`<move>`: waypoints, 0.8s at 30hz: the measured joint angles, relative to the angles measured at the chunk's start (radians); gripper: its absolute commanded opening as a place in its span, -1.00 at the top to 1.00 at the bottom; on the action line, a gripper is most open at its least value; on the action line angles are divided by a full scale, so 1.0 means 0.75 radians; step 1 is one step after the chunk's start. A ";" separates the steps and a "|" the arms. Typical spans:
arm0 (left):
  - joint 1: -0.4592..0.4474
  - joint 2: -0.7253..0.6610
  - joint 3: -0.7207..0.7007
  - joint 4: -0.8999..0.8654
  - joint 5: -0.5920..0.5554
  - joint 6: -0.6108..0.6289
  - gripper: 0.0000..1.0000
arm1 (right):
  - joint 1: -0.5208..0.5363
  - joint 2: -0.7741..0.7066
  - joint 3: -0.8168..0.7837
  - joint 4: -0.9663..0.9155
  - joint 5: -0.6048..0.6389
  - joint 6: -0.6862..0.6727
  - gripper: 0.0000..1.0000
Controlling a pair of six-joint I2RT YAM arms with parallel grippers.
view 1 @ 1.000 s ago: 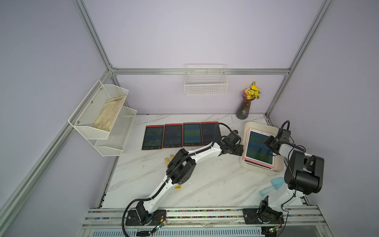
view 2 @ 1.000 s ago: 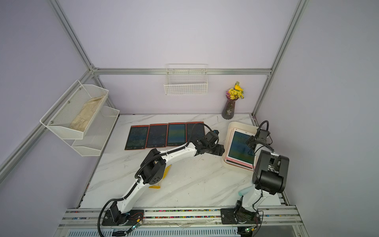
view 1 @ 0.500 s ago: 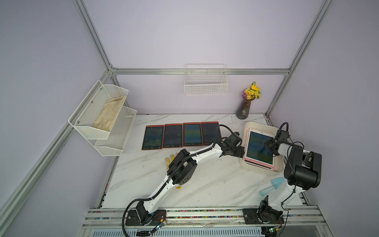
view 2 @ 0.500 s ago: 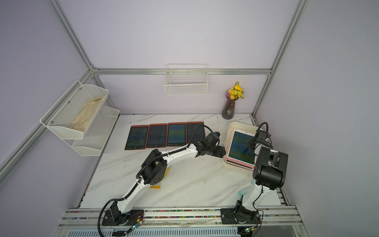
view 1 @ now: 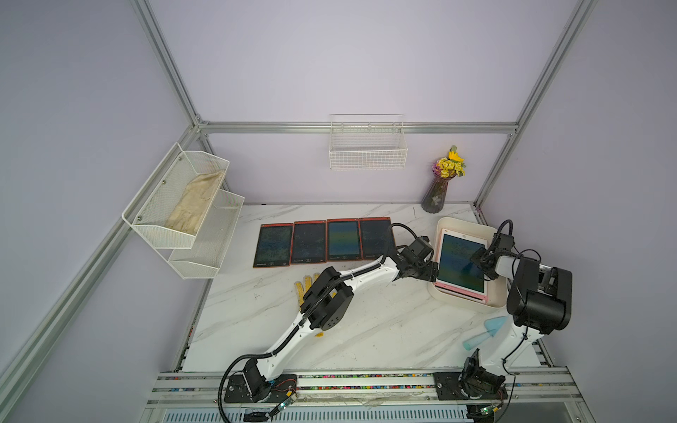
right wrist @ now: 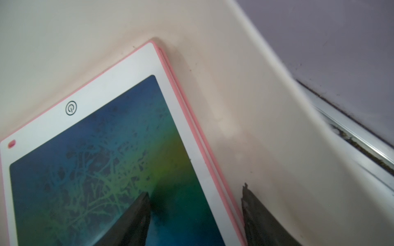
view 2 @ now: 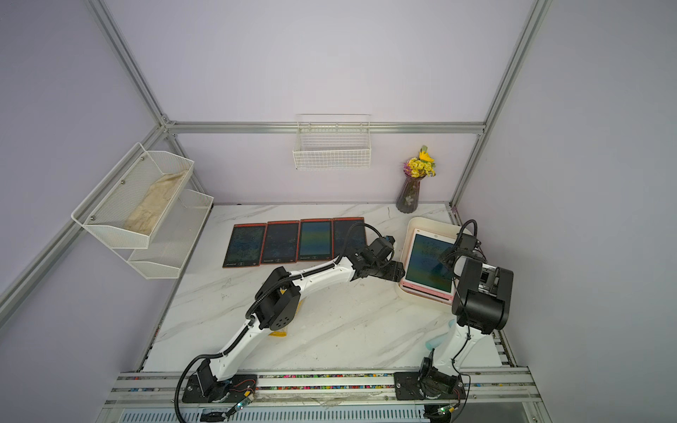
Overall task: Take out the writing tablet from the storage box
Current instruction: Pick up the writing tablet from the storage box.
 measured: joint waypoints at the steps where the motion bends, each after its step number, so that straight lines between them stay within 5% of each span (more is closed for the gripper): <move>1: -0.001 0.002 0.000 -0.001 0.002 0.000 -0.47 | -0.001 -0.001 -0.001 0.000 -0.003 -0.002 -0.36; 24: -0.005 0.022 0.029 -0.001 0.018 -0.010 -0.46 | -0.009 -0.283 -0.102 -0.050 -0.095 -0.010 -0.47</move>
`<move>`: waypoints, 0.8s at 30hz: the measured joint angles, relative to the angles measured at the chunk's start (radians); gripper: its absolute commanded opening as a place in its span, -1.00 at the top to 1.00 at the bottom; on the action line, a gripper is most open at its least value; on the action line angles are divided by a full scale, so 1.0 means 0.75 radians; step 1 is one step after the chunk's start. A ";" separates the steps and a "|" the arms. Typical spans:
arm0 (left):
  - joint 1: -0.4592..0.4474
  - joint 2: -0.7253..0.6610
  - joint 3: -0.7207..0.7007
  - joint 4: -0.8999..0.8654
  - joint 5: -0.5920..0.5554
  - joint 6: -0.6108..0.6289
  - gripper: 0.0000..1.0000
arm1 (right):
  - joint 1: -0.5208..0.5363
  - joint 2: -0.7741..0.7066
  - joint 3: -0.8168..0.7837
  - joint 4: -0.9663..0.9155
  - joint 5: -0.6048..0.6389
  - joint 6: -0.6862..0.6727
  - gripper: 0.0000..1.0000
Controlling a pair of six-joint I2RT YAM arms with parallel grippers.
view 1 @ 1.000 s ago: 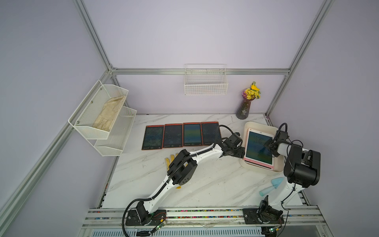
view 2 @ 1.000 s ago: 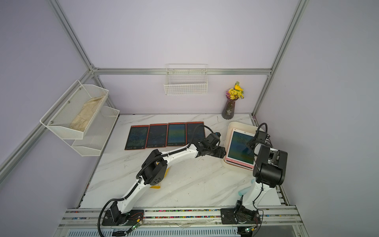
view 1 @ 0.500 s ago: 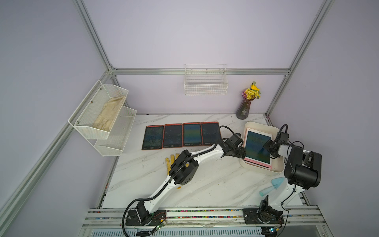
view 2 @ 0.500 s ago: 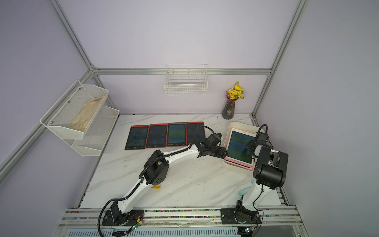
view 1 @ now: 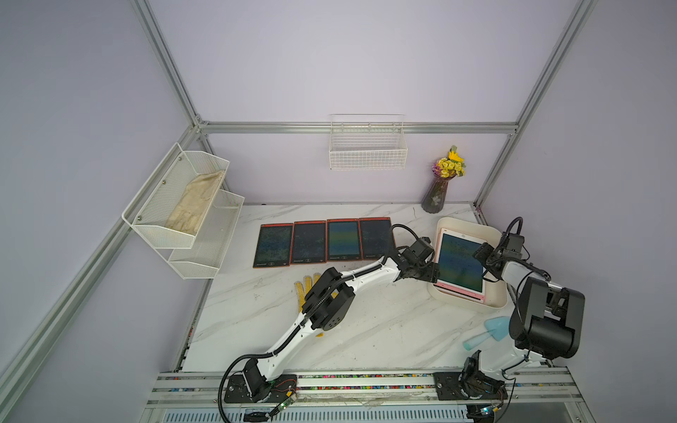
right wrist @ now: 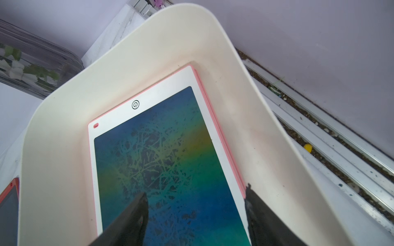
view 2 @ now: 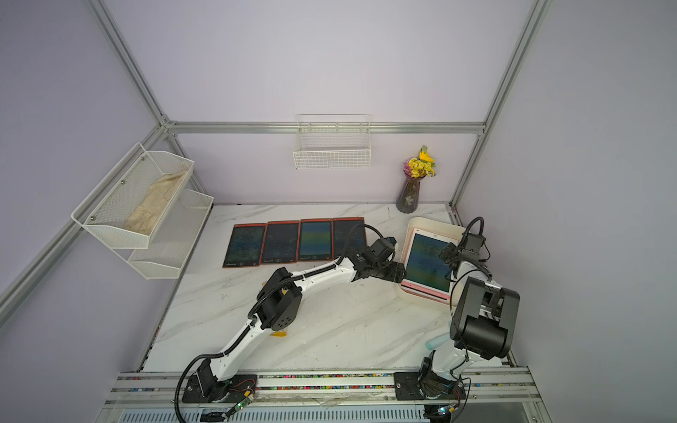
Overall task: Take out the writing tablet from the storage box
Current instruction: Pick up the writing tablet from the storage box.
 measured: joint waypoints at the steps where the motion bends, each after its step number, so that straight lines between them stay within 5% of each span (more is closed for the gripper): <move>1: 0.000 0.000 0.000 0.000 -0.001 0.000 -0.46 | 0.000 0.007 -0.002 0.000 0.000 0.001 -0.47; 24: 0.000 0.000 0.000 -0.001 -0.001 0.000 -0.44 | -0.001 0.126 -0.038 0.053 -0.040 -0.013 -0.35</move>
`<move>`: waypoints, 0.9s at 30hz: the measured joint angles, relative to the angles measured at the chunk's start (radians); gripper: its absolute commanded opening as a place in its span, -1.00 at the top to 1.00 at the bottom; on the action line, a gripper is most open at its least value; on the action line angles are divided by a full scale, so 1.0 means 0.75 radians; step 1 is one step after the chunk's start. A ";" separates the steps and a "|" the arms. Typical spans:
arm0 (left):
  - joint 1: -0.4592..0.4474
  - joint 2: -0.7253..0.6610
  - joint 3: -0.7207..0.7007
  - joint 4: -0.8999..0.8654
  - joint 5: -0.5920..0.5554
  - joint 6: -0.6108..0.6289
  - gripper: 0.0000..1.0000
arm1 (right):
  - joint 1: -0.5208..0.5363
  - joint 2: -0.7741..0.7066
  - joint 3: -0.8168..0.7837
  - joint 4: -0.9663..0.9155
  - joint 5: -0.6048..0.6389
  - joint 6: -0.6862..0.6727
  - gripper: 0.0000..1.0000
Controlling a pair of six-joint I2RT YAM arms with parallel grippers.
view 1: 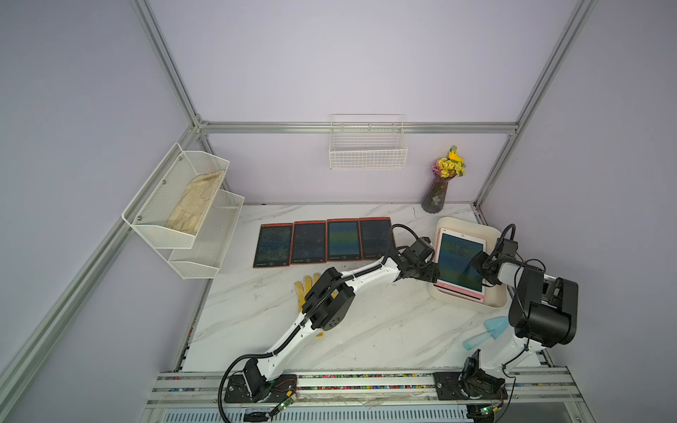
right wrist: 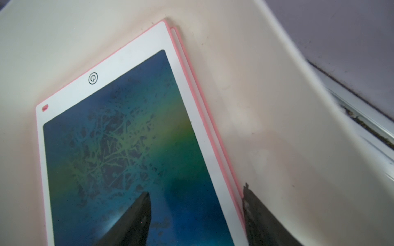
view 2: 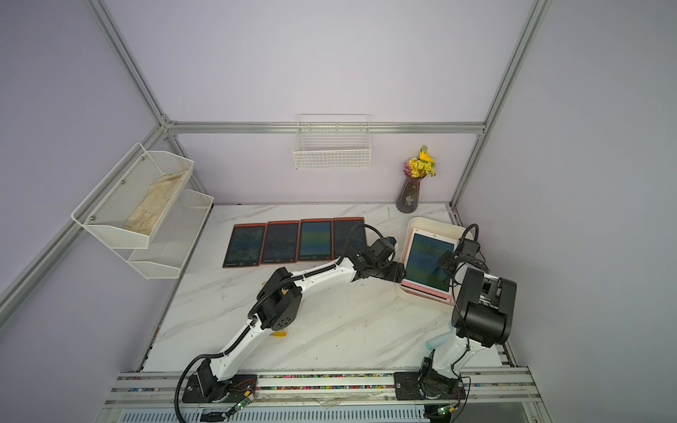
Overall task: Take out the writing tablet from the storage box
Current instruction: Pick up the writing tablet from the storage box.
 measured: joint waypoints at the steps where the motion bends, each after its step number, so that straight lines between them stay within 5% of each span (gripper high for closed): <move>1: -0.001 0.000 0.000 0.000 0.000 0.000 -0.44 | 0.000 0.000 0.000 0.000 -0.008 -0.001 -0.34; 6: -0.001 0.000 0.000 0.000 0.001 0.000 -0.44 | 0.001 0.001 0.000 0.001 -0.119 -0.004 -0.17; 27: 0.007 0.042 0.046 -0.058 -0.002 -0.013 -0.44 | 0.004 -0.015 0.000 -0.005 -0.379 -0.011 -0.09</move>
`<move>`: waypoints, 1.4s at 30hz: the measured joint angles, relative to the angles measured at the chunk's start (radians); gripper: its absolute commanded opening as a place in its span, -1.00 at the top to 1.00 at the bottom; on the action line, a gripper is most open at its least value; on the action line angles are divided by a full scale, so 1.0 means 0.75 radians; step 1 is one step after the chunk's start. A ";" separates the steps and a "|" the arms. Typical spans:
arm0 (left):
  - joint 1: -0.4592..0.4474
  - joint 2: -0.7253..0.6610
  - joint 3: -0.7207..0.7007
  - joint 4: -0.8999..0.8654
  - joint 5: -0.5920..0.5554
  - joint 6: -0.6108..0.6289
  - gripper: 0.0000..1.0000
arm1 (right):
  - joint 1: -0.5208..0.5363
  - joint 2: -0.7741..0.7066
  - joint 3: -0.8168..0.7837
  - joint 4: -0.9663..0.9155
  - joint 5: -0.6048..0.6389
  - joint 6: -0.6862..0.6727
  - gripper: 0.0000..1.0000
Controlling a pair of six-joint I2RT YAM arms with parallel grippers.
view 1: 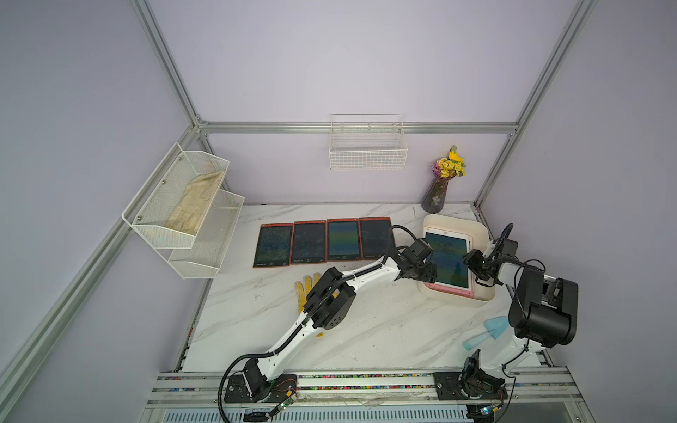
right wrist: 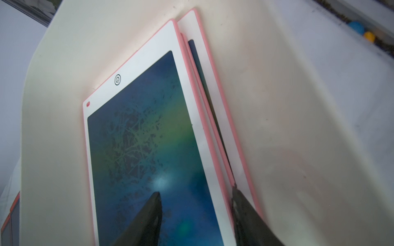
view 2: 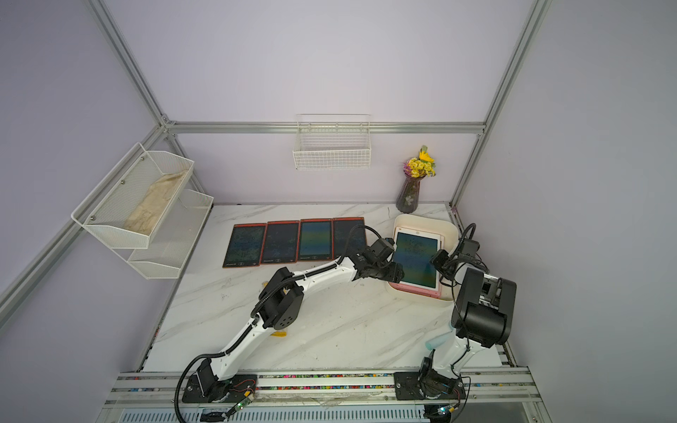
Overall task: Take out the writing tablet from the storage box
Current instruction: Pick up the writing tablet from the storage box.
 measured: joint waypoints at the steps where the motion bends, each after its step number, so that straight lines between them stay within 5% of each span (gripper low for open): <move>1: 0.000 0.000 0.002 -0.003 0.000 0.000 -0.44 | -0.001 -0.009 0.000 -0.002 -0.003 0.000 -0.08; 42: -0.001 0.020 0.038 -0.064 0.012 -0.030 -0.44 | -0.013 -0.173 0.027 0.009 -0.271 0.035 0.30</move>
